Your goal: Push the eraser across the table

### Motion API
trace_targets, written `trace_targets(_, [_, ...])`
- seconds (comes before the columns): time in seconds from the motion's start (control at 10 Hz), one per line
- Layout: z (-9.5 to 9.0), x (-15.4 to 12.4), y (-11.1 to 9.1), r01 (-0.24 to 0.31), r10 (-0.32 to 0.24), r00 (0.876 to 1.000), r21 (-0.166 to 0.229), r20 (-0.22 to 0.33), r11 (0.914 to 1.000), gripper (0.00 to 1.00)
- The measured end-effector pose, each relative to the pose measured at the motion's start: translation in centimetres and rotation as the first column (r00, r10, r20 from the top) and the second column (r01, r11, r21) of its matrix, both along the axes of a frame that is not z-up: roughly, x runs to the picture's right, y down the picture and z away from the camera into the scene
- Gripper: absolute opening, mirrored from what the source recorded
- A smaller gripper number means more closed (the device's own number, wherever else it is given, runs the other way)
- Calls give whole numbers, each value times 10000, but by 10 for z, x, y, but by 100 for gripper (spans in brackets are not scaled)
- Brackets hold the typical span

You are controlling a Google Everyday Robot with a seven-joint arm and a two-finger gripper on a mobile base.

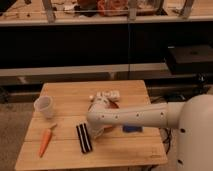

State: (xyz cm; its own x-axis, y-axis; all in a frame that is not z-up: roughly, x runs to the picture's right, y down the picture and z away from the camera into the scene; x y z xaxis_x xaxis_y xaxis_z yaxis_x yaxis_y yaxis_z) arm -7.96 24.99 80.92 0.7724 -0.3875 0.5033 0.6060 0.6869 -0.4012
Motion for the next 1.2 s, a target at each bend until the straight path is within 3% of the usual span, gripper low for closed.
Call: trace_targets(1.2, [2,-4,0,109,-109,9998,47,144,9999,0])
